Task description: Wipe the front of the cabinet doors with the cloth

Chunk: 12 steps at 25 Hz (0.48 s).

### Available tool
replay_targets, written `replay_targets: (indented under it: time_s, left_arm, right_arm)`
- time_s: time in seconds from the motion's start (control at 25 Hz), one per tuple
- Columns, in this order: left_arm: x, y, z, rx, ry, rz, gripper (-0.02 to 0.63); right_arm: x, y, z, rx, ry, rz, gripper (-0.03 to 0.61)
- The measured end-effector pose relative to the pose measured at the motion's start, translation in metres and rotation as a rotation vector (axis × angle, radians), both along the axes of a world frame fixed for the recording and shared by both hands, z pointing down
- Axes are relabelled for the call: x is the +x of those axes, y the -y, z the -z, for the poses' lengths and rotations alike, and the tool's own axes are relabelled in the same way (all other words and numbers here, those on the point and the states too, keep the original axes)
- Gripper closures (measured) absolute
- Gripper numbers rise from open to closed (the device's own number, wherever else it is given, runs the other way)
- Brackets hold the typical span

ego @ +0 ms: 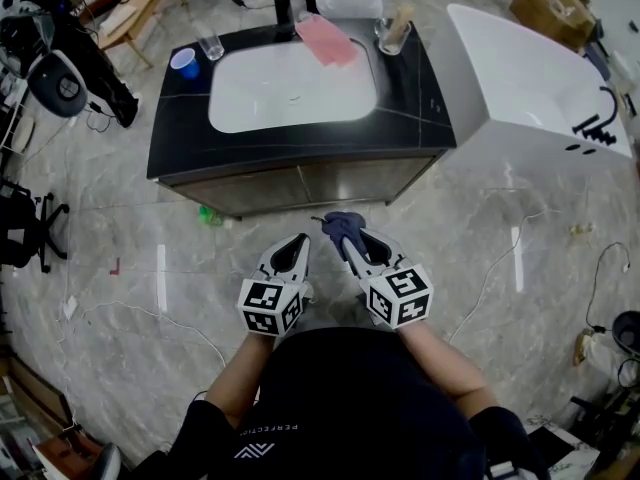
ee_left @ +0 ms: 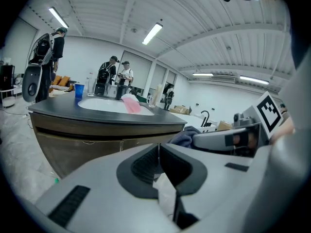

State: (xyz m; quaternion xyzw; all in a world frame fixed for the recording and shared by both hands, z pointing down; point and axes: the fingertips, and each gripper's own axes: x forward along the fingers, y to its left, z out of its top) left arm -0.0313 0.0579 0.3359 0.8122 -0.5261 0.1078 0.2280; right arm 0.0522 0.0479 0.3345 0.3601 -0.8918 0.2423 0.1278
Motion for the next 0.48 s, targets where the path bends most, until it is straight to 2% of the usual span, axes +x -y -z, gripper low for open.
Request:
replay_targets:
  time_s: [0.48]
  left_arm:
    - [0.0043,-0.0011,-0.0093,-0.028,0.0,-0.015,0.597]
  right_arm:
    - [0.0061,0.0017,-0.0068,-0.028,-0.001,-0.012,0.474]
